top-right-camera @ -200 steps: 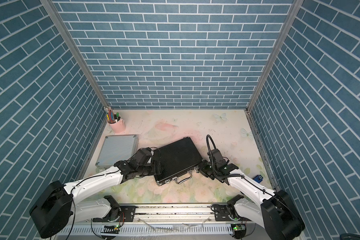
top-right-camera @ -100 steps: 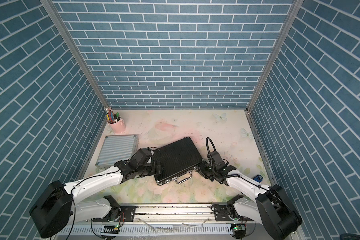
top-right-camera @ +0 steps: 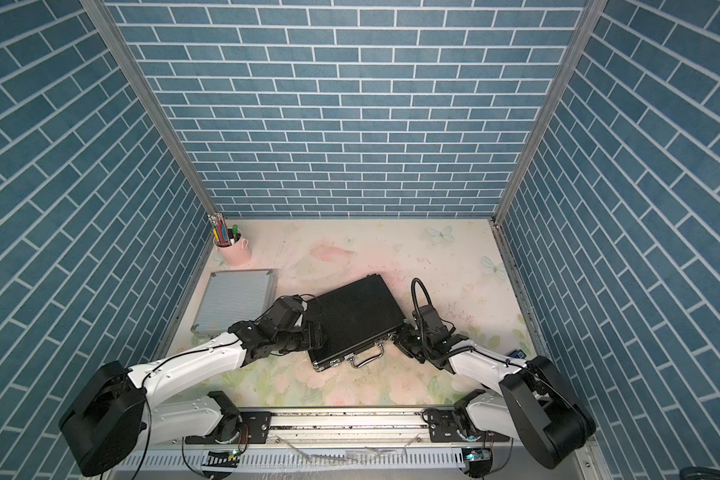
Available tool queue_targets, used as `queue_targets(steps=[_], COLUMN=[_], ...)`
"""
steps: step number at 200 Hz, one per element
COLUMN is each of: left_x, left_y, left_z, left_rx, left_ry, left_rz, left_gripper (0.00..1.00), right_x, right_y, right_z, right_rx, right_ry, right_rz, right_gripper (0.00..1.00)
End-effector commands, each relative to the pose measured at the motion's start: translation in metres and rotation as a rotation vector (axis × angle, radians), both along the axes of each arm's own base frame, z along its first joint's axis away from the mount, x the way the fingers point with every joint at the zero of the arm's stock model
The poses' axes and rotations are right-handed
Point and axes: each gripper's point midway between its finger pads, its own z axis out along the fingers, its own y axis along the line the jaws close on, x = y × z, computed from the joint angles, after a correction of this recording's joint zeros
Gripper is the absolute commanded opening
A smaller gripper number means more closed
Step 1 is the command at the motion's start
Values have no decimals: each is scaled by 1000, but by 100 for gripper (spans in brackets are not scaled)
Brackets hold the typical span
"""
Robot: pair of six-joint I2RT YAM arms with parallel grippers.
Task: Close the poker set cases
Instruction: Fasten the fastener on the poker set case.
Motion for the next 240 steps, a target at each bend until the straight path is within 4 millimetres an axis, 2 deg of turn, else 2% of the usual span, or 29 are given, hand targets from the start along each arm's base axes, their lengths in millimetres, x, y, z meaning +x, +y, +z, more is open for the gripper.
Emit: queue_targets(steps=[1,22,67,94,137,156,202,240], left_x=[-17,-19,-20,-20,-21,-21,-21,-22], left_y=[15,16,14,13,10,10,7,7], left_z=[-27,-28,-32,-32,-32,-33,-32,-32], left_rx=[94,93,81,72,63,66,59,51], left_ry=[86,87,90,86,86,90,96,97], left_rz=[-14,-16,-22,-28,-43,-55,-67,-70], left_gripper=[88,88,88,88,88,88,88,88], right_x=[12,2,-40,-55,-66,-68,-78,-83], right_y=[3,0,7,32,93,113,147,160], right_z=[11,13,25,41,74,84,88,87], right_rx=[33,18,-37,-48,-61,-68,-28,-35], right_ry=[-53,-20,49,15,-114,-162,-195,-190], right_rz=[-39,-23,121,253,482,531,610,650], right_gripper=[7,8,17,24,26,26,25,24])
